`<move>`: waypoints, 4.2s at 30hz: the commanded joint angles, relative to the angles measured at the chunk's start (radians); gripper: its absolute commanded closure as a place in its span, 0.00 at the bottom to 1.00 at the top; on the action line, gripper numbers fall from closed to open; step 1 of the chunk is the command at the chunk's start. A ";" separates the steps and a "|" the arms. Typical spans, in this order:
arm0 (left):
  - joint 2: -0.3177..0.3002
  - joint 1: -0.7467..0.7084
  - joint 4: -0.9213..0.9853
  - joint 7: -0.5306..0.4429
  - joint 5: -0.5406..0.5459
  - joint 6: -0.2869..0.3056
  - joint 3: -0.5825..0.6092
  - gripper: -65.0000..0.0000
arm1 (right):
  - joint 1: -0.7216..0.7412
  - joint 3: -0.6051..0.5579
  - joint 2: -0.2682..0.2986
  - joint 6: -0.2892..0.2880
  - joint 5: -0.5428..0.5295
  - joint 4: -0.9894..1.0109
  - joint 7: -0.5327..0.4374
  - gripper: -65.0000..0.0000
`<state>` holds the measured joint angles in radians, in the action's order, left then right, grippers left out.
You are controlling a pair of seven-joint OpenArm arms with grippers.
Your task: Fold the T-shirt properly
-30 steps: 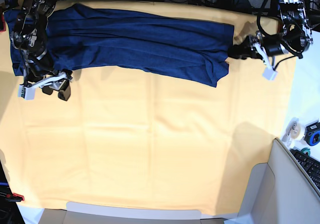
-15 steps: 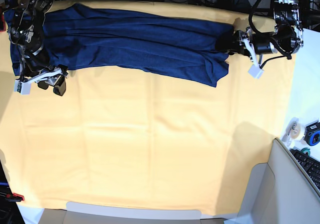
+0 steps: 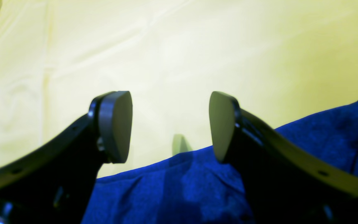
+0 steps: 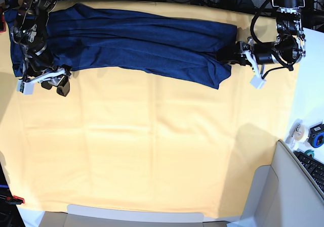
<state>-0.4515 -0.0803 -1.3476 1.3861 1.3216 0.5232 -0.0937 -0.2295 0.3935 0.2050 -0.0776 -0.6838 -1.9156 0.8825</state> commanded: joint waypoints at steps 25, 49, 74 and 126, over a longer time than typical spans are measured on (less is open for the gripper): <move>0.036 0.009 -0.014 0.002 0.017 -0.002 0.024 0.58 | 0.008 0.003 0.012 -0.006 -0.009 -0.011 -0.024 0.41; 0.038 0.012 -0.237 -0.026 0.017 0.004 0.025 1.00 | 0.014 0.011 0.020 -0.006 -0.001 0.024 -0.029 0.41; 0.142 0.207 -0.286 -0.205 0.014 -0.005 0.645 1.00 | -0.051 0.414 0.037 -0.006 -0.001 0.028 -0.023 0.41; 0.448 0.331 -0.151 -0.222 -0.277 -0.004 0.834 1.00 | -0.061 0.407 0.004 -0.006 -0.001 0.028 -0.023 0.41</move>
<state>-0.0151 0.2344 -1.4807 1.1847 1.0157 0.5098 0.7380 -0.2935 0.7948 0.1879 -0.0780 -0.6796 -1.8713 0.8883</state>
